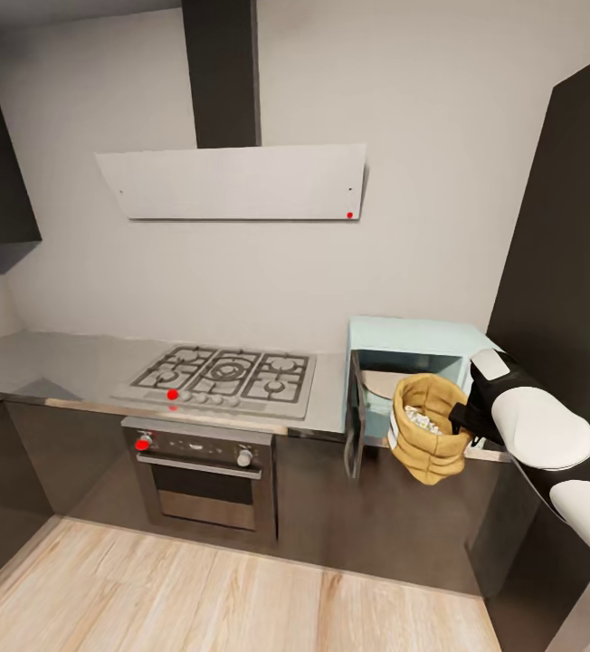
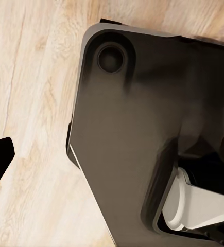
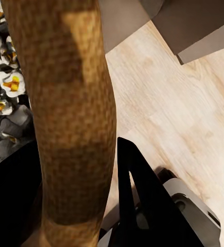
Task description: In the kitchen, take the popcorn bag from the countertop, put it into the microwave, and heat it until the popcorn is cooked so the cooked popcorn ends up inside the bag.
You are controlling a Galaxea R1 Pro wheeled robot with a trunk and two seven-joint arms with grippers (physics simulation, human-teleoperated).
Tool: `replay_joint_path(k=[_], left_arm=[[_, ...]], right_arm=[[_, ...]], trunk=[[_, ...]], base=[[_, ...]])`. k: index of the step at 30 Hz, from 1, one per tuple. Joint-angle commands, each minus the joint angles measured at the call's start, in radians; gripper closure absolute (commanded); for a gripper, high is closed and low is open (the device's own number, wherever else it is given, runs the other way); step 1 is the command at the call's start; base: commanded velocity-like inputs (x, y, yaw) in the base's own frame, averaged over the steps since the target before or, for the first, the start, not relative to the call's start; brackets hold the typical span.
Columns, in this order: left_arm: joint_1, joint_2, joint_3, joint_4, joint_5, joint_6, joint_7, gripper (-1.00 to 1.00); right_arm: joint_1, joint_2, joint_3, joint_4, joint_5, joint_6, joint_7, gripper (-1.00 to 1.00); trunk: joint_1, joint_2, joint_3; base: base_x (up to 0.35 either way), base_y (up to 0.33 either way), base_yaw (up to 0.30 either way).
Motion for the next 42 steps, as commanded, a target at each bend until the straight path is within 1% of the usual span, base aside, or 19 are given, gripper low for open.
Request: replay_joint_path(k=[1, 9, 15, 20, 24, 38, 42], left_arm=[[-0.001, 0.0, 0.004, 0.0, 0.0, -0.001, 0.002, -1.0], [0.0, 0.0, 0.004, 0.0, 0.0, -0.001, 0.002, -1.0], [-0.001, 0.0, 0.004, 0.0, 0.0, -0.001, 0.002, -1.0], [0.0, 0.0, 0.004, 0.0, 0.0, -0.001, 0.002, -1.0], [0.0, 0.0, 0.004, 0.0, 0.0, -0.001, 0.002, -1.0], [0.0, 0.001, 0.004, 0.0, 0.0, -0.001, 0.002, -1.0], [0.0, 0.001, 0.004, 0.0, 0.0, -0.001, 0.002, -1.0]], right_arm=[[-0.001, 0.0, -0.003, -0.001, -0.003, 0.003, -0.004, 1.0], [0.004, 0.0, -0.003, -0.001, -0.003, 0.005, -0.007, 1.0], [0.005, 0.0, -0.003, -0.001, -0.003, 0.006, -0.008, 1.0], [0.005, -0.001, -0.003, -0.001, -0.003, 0.006, -0.008, 1.0], [0.005, -0.001, -0.004, -0.001, -0.003, 0.006, -0.007, 1.0], [0.005, -0.001, -0.003, -0.001, -0.002, 0.007, -0.007, 1.0], [0.005, -0.001, -0.003, -0.001, -0.001, 0.008, -0.007, 1.0]], trunk=[[0.001, -0.002, -0.002], [0.001, -0.002, -0.002], [0.001, -0.002, -0.002], [0.001, -0.002, -0.002], [0.001, -0.002, -0.002], [0.001, -0.002, -0.003], [0.001, -0.002, -0.003]], base=[[0.006, -0.009, 0.0], [0.001, -0.002, 0.01], [0.0, -0.008, 0.206], [0.057, -0.224, 0.125], [0.057, -0.22, 0.017], [0.045, -0.055, 0.001], [0.284, -0.001, 0.0]])
